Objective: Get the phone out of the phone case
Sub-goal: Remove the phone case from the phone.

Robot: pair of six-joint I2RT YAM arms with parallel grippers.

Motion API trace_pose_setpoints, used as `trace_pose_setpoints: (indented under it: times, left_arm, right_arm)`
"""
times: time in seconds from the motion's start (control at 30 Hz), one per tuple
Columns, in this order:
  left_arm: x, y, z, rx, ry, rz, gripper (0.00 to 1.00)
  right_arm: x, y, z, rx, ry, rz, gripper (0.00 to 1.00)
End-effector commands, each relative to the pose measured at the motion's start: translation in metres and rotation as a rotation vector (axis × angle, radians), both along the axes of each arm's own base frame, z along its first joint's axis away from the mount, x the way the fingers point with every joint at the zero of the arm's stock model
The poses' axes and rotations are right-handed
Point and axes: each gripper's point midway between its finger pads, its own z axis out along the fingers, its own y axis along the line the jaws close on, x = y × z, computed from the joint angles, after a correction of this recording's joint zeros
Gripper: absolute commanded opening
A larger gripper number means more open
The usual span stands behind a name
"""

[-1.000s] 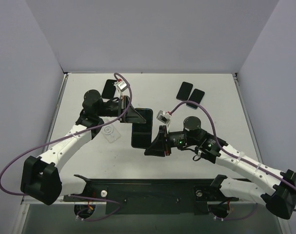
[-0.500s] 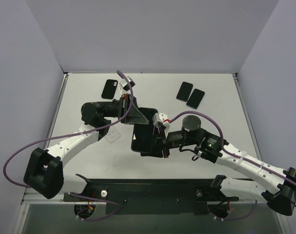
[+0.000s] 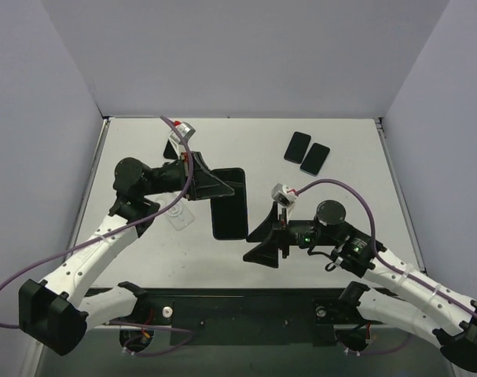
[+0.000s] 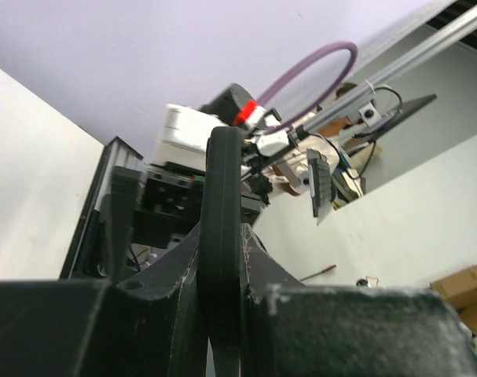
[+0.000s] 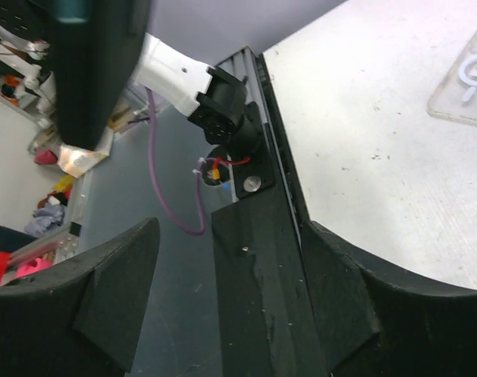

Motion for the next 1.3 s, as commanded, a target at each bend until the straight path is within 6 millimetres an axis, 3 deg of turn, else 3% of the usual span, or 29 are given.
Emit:
trace_pose_setpoints:
  times: [0.0, 0.03, 0.17, 0.27, 0.47, 0.57, 0.7, 0.8, 0.83, 0.93, 1.03, 1.1, 1.27]
  left_arm:
    - [0.013, 0.002, 0.009, -0.028, -0.04, 0.083, 0.0]
    - [0.014, 0.002, 0.008, -0.026, -0.038, 0.082, 0.0]
    - [0.013, 0.003, 0.007, -0.019, -0.041, 0.085, 0.0]
    - [0.012, 0.004, 0.008, -0.018, -0.046, 0.084, 0.0]
    - [0.011, 0.004, 0.006, 0.002, -0.05, 0.084, 0.0]
    - [0.012, 0.004, 0.005, 0.025, -0.062, 0.094, 0.0]
    - [0.009, 0.004, 0.01, 0.032, -0.078, 0.078, 0.0]
    - [0.004, 0.005, 0.016, 0.02, -0.047, 0.036, 0.0]
    - [0.001, 0.005, 0.019, 0.005, -0.051, 0.008, 0.0]
    - [-0.006, 0.01, 0.035, -0.056, 0.001, -0.059, 0.0]
    - [-0.001, 0.01, 0.035, -0.086, 0.062, -0.087, 0.0]
    - [0.001, 0.009, 0.036, -0.11, 0.105, -0.104, 0.0]
    - [0.003, 0.005, 0.034, -0.186, 0.205, -0.146, 0.0]
  right_arm:
    - [-0.014, -0.003, 0.043, 0.153, -0.027, 0.039, 0.68]
    - [-0.018, -0.003, 0.056, 0.185, -0.026, 0.06, 0.68]
    - [-0.021, 0.004, 0.073, 0.236, 0.003, 0.107, 0.67]
    - [-0.012, 0.008, 0.075, 0.225, 0.02, 0.08, 0.65]
    - [-0.003, 0.013, 0.09, 0.266, 0.059, 0.083, 0.51]
    - [-0.001, 0.014, 0.088, 0.253, 0.071, 0.08, 0.46]
    - [-0.003, 0.015, 0.086, 0.241, 0.066, 0.11, 0.29]
    - [-0.015, 0.013, 0.082, 0.236, 0.005, 0.183, 0.03]
    - [-0.019, 0.013, 0.08, 0.23, -0.053, 0.201, 0.0]
    - [-0.04, 0.014, 0.072, 0.132, -0.137, 0.275, 0.0]
    - [-0.05, 0.015, 0.068, 0.044, -0.256, 0.321, 0.0]
    - [-0.049, 0.021, 0.088, 0.063, -0.328, 0.307, 0.0]
    - [-0.048, 0.031, 0.119, 0.098, -0.447, 0.307, 0.0]
